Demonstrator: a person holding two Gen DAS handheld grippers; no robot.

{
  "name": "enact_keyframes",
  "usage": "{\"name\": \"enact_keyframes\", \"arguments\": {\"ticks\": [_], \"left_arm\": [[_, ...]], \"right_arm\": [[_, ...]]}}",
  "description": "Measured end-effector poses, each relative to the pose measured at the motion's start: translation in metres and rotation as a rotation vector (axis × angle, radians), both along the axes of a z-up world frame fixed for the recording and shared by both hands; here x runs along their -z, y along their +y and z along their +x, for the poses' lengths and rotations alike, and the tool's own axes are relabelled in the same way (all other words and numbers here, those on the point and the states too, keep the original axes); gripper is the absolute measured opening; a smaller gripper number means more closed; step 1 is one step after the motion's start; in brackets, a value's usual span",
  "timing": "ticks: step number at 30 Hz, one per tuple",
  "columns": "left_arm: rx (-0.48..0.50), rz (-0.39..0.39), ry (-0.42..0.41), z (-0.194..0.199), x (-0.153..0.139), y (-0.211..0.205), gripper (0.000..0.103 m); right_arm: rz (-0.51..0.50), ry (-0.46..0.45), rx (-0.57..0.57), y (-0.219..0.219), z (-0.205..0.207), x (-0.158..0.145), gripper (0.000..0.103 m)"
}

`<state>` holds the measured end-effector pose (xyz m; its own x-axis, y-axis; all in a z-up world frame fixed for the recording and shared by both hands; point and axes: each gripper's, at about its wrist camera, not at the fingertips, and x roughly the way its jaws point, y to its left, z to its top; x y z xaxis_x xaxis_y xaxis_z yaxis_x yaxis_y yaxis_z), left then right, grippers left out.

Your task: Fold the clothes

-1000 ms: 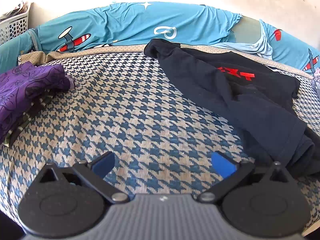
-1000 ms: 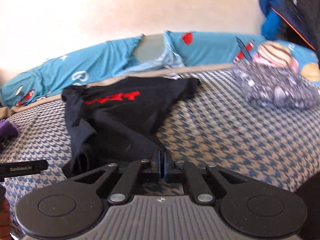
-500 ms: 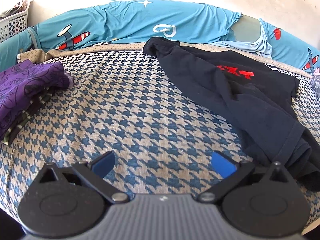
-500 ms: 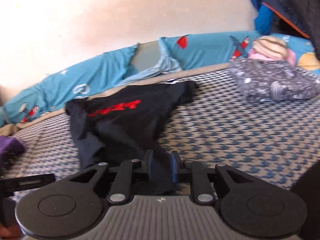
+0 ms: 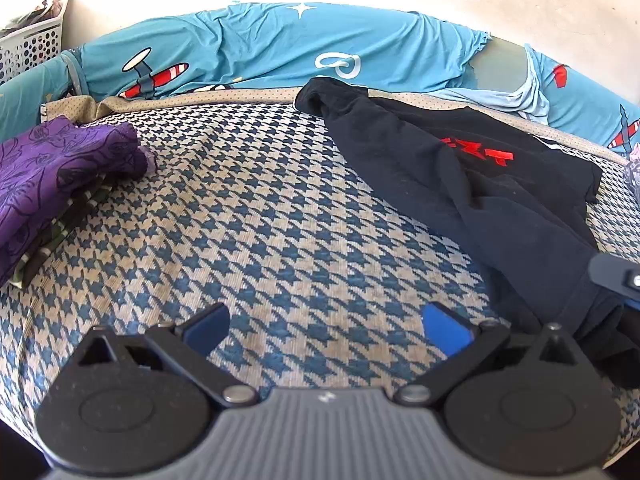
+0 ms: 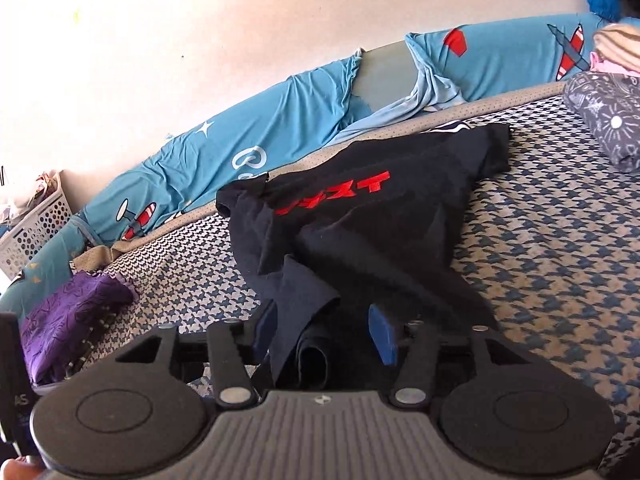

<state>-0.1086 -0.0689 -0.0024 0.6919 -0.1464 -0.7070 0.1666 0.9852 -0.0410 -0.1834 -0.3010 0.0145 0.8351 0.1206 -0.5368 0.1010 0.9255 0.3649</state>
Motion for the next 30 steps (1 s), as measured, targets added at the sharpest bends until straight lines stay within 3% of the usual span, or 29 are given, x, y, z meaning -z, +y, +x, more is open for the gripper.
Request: {"name": "enact_keyframes", "arguments": {"ticks": [6,7,8,9,13,18,30], "left_arm": [[-0.004,0.003,0.0,0.001,0.0,0.002,0.103],[-0.006,0.001,0.0,0.001,0.0,0.003,0.103],[-0.01,0.003,-0.002,0.001,0.0,0.004,0.103],[-0.013,0.004,-0.005,0.0,0.0,0.005,0.103],[-0.041,0.002,-0.018,0.001,-0.004,0.012,0.103],[-0.109,-0.009,-0.053,0.002,-0.013,0.029,0.103],[-0.264,-0.049,-0.154,0.002,-0.042,0.076,0.103]], "right_arm": [[-0.049,-0.011,-0.02,0.012,0.019,0.005,0.047],[-0.07,-0.017,-0.021,0.015,0.021,0.005,0.041],[-0.081,-0.02,-0.025,0.017,0.022,0.006,0.022],[-0.087,-0.02,-0.029,0.019,0.024,0.007,0.011],[-0.09,-0.054,-0.04,0.025,0.019,0.003,0.008],[-0.065,-0.098,-0.171,0.05,0.012,-0.007,0.008],[-0.018,-0.076,-0.398,0.117,0.009,-0.004,0.008]]}}
